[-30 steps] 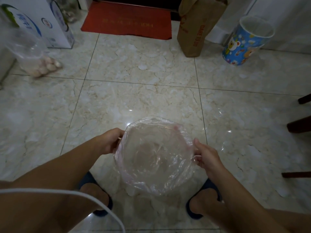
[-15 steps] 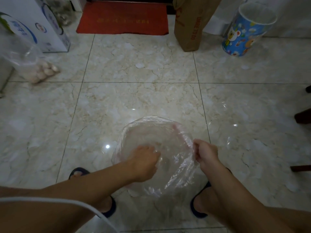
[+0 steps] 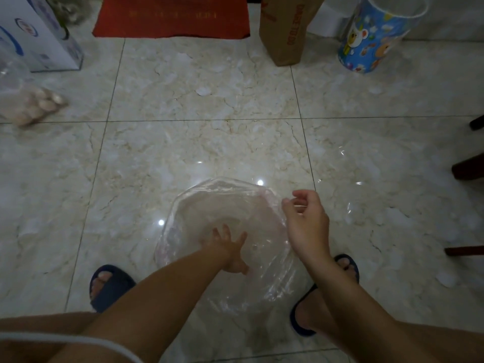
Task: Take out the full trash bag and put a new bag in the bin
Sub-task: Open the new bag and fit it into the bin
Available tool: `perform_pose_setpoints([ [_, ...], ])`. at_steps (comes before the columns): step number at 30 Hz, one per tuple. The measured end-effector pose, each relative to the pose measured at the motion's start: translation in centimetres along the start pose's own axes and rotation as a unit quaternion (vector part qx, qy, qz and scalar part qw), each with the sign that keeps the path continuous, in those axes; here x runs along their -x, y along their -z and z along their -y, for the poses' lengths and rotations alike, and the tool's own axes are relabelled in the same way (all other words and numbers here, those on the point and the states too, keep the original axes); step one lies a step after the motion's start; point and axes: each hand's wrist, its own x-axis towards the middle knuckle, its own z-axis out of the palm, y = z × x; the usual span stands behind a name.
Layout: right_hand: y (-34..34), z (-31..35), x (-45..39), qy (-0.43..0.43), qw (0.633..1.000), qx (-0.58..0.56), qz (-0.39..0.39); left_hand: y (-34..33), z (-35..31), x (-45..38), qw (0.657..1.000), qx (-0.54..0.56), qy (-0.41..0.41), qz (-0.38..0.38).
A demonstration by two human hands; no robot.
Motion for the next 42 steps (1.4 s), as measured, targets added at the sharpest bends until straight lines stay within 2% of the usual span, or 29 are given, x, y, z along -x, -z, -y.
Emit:
perform_pose_setpoints([
  [6, -0.9, -1.3, -0.1, 0.058, 0.991, 0.1, 0.073, -0.9, 0.7, -2.8, 0.999, -0.006, 0.012, 0.044],
  [9, -0.8, -1.6, -0.5, 0.053, 0.99, 0.093, 0.088, -1.4, 1.0, -4.5, 0.999, -0.018, 0.009, 0.047],
  [14, -0.6, -2.2, -1.6, -0.005, 0.993, 0.049, 0.112, -1.8, 0.3, -6.0, 0.997, -0.068, -0.023, 0.035],
  [19, -0.6, -2.6, -1.7, -0.007, 0.986, 0.043, 0.161, -2.6, 0.7, -6.5, 0.997, -0.073, -0.026, 0.024],
  [23, -0.7, -2.5, -1.4, 0.001, 0.985, 0.07, 0.157, -2.0, 0.6, -6.2, 0.995, -0.081, -0.038, 0.038],
  [27, -0.7, -2.0, -1.2, 0.012, 0.976, 0.139, 0.17, 0.5, 0.6, -5.2, 0.992, -0.015, -0.075, 0.098],
  [30, -0.4, -1.1, -0.3, 0.088, 0.964, 0.203, 0.15, 2.3, 0.9, -3.2, 0.992, 0.003, -0.1, 0.079],
  [33, 0.1, -0.4, 1.4, 0.193, 0.927, 0.294, 0.13, 2.4, 1.8, -0.9, 0.992, 0.058, -0.094, 0.059],
  [36, 0.8, -0.1, 3.6, 0.342, 0.874, 0.327, 0.11, 2.1, 2.9, 1.2, 0.992, 0.102, -0.059, -0.044],
  [39, 1.4, -0.5, 5.6, 0.447, 0.8, 0.36, 0.176, 2.0, 3.9, 2.3, 0.979, 0.181, 0.013, -0.089],
  [42, 1.5, -2.0, 6.7, 0.437, 0.702, 0.494, 0.267, 3.1, 4.0, 3.7, 0.957, 0.27, 0.034, -0.1],
])
